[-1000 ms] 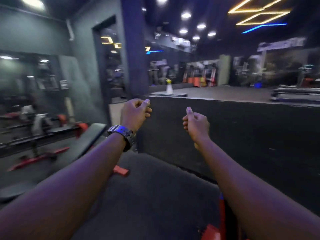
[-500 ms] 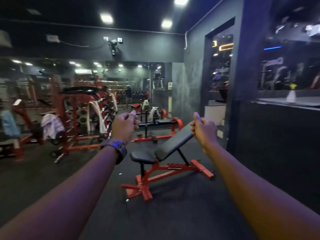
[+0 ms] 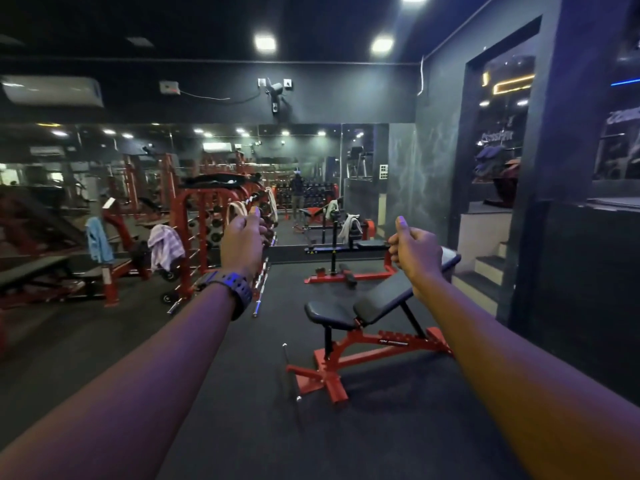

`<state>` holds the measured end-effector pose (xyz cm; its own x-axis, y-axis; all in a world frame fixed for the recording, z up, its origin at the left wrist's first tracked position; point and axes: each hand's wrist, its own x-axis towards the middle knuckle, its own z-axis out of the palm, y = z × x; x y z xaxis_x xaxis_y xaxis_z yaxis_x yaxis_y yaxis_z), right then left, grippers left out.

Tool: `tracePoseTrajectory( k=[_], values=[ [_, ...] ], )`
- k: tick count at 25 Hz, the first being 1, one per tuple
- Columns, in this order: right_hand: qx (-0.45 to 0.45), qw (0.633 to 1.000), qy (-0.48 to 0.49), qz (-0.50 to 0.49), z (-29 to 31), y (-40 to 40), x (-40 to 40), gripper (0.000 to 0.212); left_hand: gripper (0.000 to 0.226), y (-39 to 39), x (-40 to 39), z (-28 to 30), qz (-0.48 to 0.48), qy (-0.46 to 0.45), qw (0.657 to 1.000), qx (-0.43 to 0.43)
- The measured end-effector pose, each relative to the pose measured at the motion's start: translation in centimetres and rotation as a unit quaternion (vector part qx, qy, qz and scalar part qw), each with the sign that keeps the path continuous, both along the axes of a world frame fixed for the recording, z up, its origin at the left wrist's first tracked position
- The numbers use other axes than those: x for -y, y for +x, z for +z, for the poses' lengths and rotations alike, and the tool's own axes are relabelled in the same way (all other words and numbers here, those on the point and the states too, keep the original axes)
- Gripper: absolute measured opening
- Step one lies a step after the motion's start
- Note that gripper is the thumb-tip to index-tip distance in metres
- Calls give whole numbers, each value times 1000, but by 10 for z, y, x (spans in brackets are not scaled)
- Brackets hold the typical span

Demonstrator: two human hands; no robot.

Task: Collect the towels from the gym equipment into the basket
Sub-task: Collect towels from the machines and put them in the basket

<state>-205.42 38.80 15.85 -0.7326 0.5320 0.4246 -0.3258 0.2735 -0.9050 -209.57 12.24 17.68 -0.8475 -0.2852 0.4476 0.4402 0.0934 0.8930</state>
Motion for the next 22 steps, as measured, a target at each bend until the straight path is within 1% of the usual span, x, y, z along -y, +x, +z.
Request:
tracePoseTrajectory(
  k=[6,9,11,16,22],
  values=[
    [10,997,16,72,-7,-56,41,42,43,-25,31,-4,55,17,998,6],
    [19,994,14,107,-13,-88,76,46,45,-40,59,-10,81,20,996,11],
    [24,991,10,129,-17,-114,102,48,45,-58,82,-13,78,24,997,12],
    [26,989,29,141,-30,-189,151,46,49,-128,123,-20,89,1,996,7],
    [39,995,11,91,-32,-299,200,46,44,-254,186,-13,79,-15,997,20]
  ],
)
